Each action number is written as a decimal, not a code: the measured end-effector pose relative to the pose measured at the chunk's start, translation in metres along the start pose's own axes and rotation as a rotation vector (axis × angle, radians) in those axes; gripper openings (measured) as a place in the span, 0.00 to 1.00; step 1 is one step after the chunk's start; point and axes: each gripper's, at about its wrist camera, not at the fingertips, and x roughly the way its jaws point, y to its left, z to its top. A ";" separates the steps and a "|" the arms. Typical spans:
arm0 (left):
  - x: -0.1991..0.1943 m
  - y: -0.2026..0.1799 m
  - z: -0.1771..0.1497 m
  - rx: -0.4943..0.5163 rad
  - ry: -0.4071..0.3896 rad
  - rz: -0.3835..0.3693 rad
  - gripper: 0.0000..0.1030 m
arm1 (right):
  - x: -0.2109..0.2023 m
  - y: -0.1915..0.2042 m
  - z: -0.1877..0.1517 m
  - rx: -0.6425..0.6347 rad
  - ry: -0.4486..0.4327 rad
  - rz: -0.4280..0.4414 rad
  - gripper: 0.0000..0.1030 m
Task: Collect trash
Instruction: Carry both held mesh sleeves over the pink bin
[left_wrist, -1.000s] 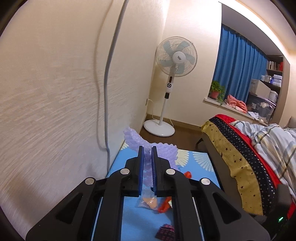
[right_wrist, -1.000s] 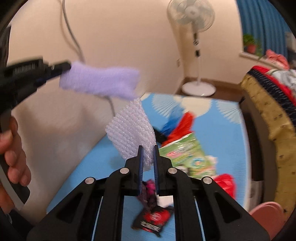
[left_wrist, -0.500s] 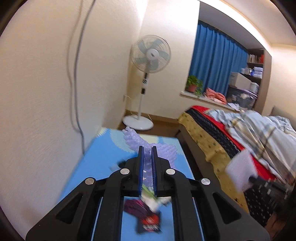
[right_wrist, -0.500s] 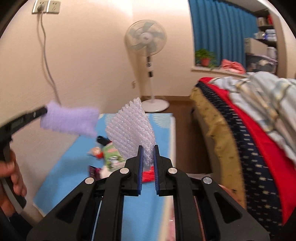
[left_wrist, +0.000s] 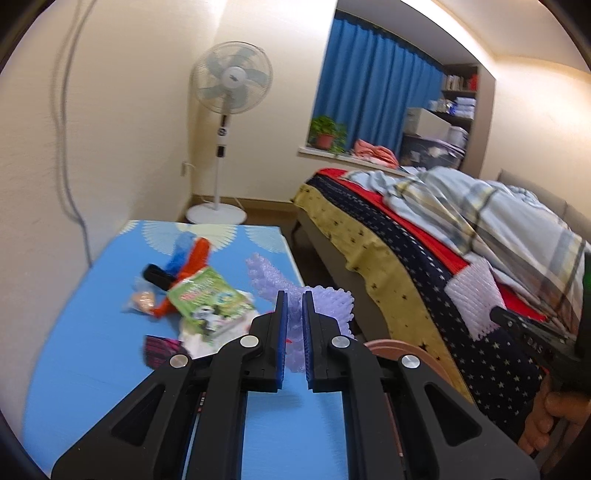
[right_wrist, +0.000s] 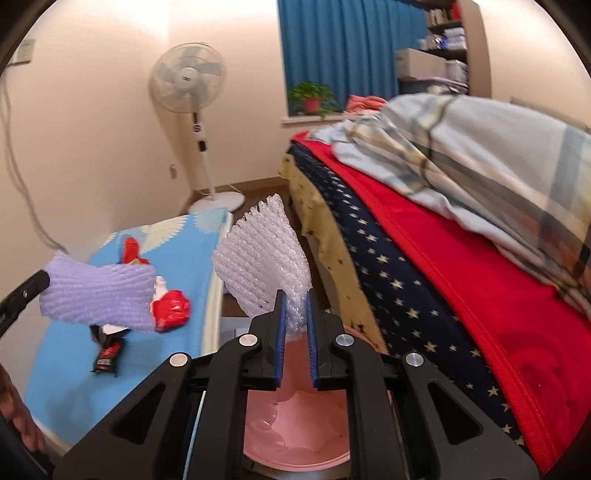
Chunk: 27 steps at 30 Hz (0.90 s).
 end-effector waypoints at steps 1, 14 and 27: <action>0.004 -0.007 -0.003 0.023 0.003 -0.008 0.08 | 0.000 0.000 0.000 -0.002 0.001 -0.006 0.10; 0.051 -0.055 -0.022 0.075 0.084 -0.081 0.08 | 0.017 -0.005 -0.005 -0.003 0.031 -0.064 0.11; 0.080 -0.077 -0.043 0.108 0.158 -0.113 0.08 | 0.028 -0.006 -0.007 0.001 0.062 -0.096 0.12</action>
